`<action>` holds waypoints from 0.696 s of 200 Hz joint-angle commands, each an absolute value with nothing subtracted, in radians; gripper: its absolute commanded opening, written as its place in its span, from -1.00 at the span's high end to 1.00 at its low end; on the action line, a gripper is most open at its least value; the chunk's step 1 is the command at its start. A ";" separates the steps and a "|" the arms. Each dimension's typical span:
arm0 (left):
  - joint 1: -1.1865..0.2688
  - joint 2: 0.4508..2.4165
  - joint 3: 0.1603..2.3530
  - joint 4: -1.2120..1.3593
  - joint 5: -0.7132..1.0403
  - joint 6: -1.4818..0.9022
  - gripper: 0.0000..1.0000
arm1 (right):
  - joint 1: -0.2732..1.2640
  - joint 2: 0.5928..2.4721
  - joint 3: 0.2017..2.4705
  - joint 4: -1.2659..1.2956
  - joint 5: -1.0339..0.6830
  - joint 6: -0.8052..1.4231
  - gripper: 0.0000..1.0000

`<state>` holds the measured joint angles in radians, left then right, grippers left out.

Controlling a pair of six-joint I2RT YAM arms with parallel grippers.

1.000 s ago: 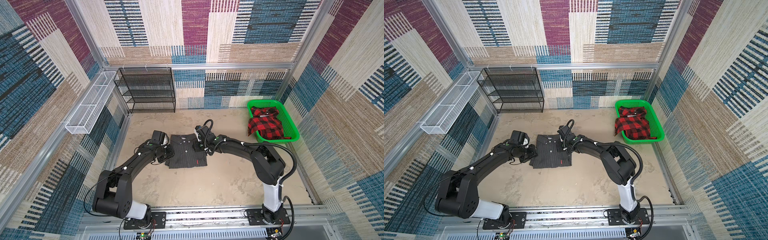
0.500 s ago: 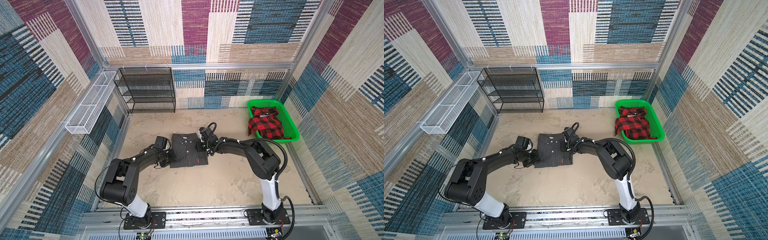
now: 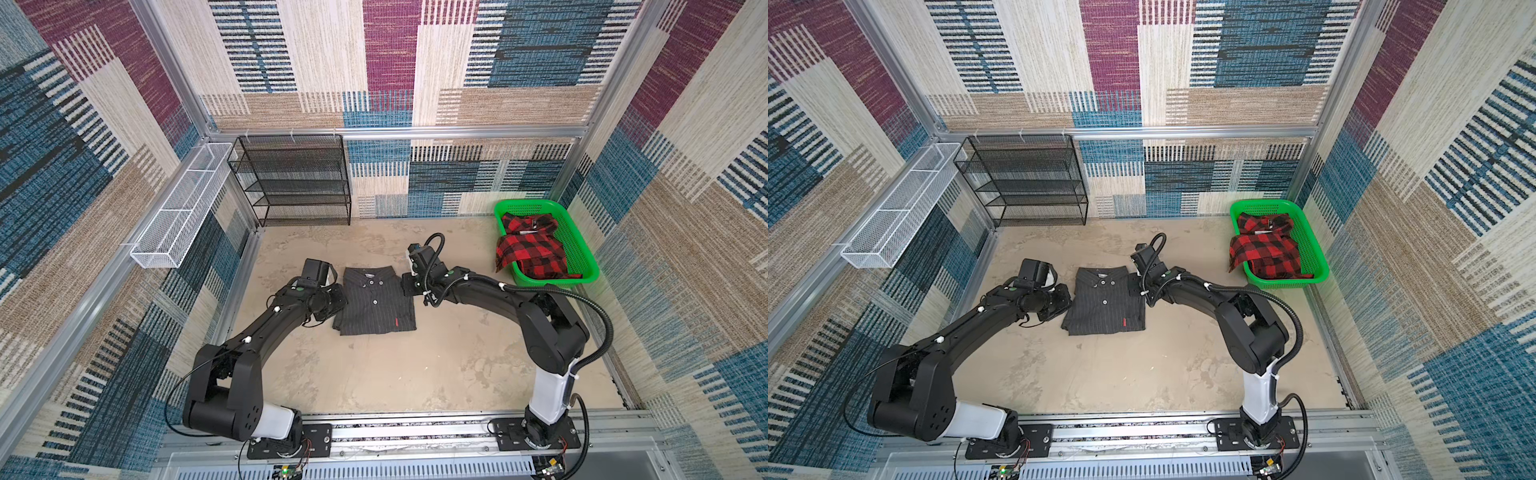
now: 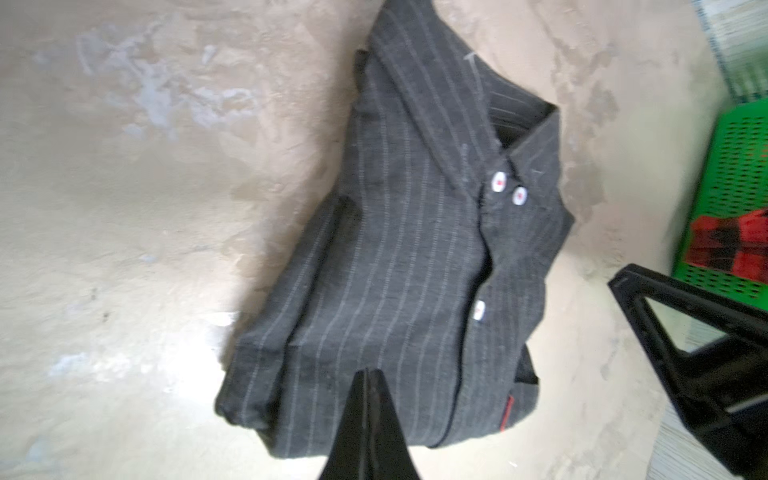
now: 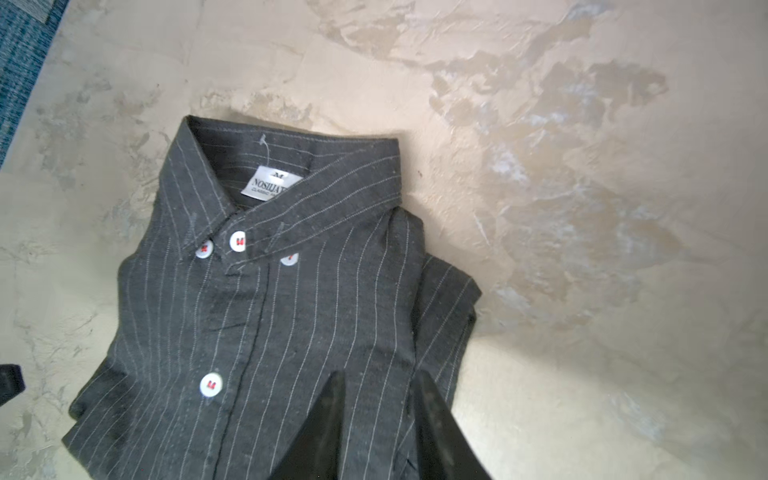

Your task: Fold and stack the long sleeve shirts

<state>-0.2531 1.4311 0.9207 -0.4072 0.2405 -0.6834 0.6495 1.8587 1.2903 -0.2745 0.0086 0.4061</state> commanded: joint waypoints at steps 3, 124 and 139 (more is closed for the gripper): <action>-0.312 1.424 0.949 -0.388 0.311 -0.739 0.65 | 0.642 1.801 1.252 -0.293 0.033 0.414 0.32; -0.641 1.738 1.184 -0.699 -0.066 -0.774 -0.75 | 0.472 1.478 0.959 -0.257 0.000 0.392 0.15; -0.666 1.779 1.210 -0.731 -0.091 -0.780 -0.74 | 0.455 1.471 0.939 -0.249 -0.011 0.383 0.15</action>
<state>-0.6380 1.7317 1.1782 -0.6479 -0.0059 -0.7517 0.4747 1.4872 0.9630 -0.2893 0.0185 0.4049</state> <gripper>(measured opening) 0.872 0.422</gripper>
